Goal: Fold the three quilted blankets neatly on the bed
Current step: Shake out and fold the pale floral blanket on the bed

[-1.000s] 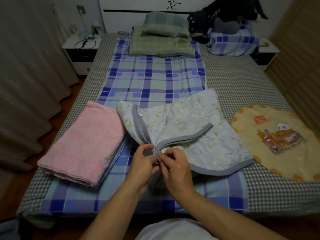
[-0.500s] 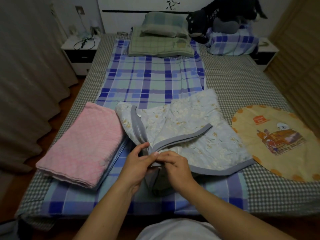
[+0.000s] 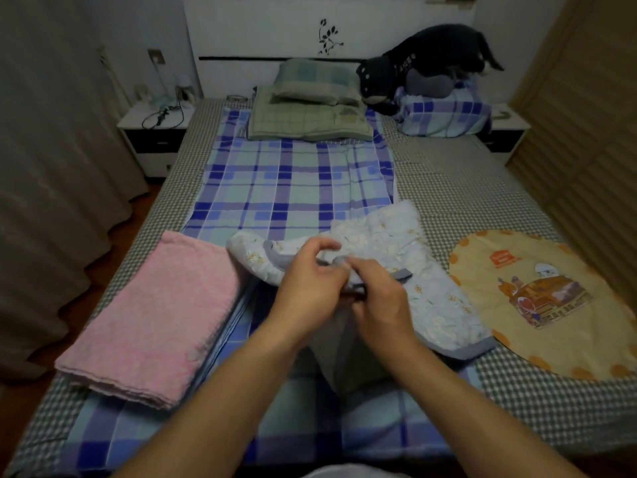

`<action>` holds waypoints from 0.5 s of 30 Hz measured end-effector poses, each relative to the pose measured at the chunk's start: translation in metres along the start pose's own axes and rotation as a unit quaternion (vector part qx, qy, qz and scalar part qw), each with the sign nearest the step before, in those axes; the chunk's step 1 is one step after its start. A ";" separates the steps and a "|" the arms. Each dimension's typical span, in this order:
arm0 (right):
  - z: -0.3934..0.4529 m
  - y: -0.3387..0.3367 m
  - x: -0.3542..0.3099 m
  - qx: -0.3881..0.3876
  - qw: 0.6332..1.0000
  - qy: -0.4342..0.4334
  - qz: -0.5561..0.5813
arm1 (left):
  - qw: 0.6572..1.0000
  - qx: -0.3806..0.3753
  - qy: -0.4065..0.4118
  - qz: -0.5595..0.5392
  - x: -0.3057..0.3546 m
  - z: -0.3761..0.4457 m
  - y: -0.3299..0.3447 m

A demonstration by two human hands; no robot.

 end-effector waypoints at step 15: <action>0.112 -0.292 -0.074 -0.056 0.982 -0.017 0.180 | 0.826 -0.382 0.361 0.206 0.214 -0.015 0.172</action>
Point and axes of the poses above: each hand's wrist, its own z-axis towards the middle knuckle, its own y-axis out of the palm, x = y × z, the point moved 9 cm from there along z, towards the middle knuckle, and after that the axes turned 3 degrees about -z, right-handed, at the moved point
